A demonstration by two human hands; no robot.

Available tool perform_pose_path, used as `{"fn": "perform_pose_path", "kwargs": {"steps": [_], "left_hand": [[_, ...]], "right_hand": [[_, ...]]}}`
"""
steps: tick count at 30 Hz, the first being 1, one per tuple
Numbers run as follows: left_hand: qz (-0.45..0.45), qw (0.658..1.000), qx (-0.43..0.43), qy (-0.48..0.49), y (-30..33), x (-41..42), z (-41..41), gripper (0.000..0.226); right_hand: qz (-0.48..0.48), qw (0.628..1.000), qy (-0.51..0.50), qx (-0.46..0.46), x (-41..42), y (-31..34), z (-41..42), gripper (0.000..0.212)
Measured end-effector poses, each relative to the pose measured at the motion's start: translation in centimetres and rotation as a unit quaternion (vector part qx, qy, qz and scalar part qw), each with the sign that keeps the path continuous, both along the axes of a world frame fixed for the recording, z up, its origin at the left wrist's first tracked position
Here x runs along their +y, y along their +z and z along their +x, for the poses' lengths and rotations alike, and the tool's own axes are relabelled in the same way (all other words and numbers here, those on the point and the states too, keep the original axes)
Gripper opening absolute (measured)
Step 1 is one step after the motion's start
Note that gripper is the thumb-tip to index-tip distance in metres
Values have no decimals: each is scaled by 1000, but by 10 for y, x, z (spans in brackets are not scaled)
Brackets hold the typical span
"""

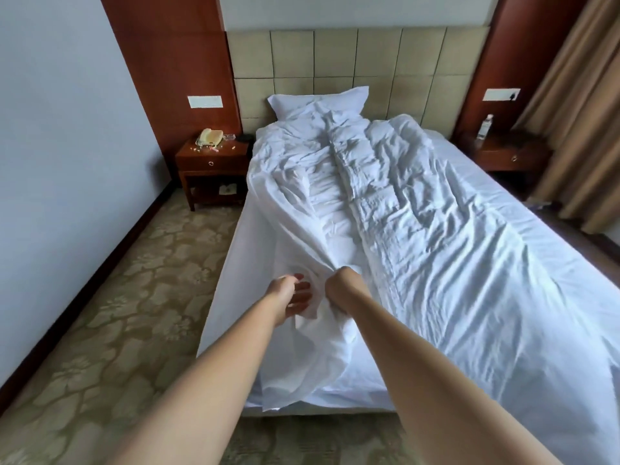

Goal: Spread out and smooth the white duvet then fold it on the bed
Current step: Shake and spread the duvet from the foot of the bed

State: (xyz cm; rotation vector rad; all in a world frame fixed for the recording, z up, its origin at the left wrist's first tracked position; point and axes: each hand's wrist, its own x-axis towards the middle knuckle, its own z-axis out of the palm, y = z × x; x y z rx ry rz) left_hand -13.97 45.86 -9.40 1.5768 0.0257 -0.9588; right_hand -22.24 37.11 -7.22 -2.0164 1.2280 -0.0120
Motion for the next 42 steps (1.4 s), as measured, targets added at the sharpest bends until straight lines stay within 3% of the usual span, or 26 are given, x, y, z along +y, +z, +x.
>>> {"fn": "perform_pose_path", "kwargs": {"steps": [5,8,12,17,19,23,26,29,33,36,40,42], "left_hand": [[25,998,-62,-22,-9,-76,-27,39],[23,999,-27,-22,-16,-120,-33,34],[39,998,36,-31,-35,-198,-45,70],[46,997,-39,-45,-32,-268,-81,30],[65,995,-71,-32,-28,-291,-97,23],[86,985,-145,-42,-24,-341,-135,21],[81,980,-174,-46,-11,-384,-173,21],[69,976,-198,-59,12,-440,-226,12],[66,961,-239,-121,40,-525,-316,12],[77,939,-273,-193,40,-571,-376,12],[90,917,-262,-286,16,-584,-427,6],[79,915,-245,-310,-1,-565,-434,19]], "right_hand": [[-9,1000,-11,6,-77,4,-39,39],[-18,1000,-11,19,-114,4,-54,38],[-1,998,18,63,-168,-8,-80,37],[40,996,44,69,-221,-14,-121,39],[69,995,52,60,-242,-11,-137,40],[146,988,53,3,-292,-1,-175,49],[218,973,60,-44,-333,20,-221,42],[176,981,76,-30,-391,44,-277,27],[159,986,46,5,-469,63,-370,41],[158,986,-18,41,-512,56,-428,21],[140,988,-5,71,-523,20,-468,26],[176,982,-16,60,-509,0,-470,21]]}}
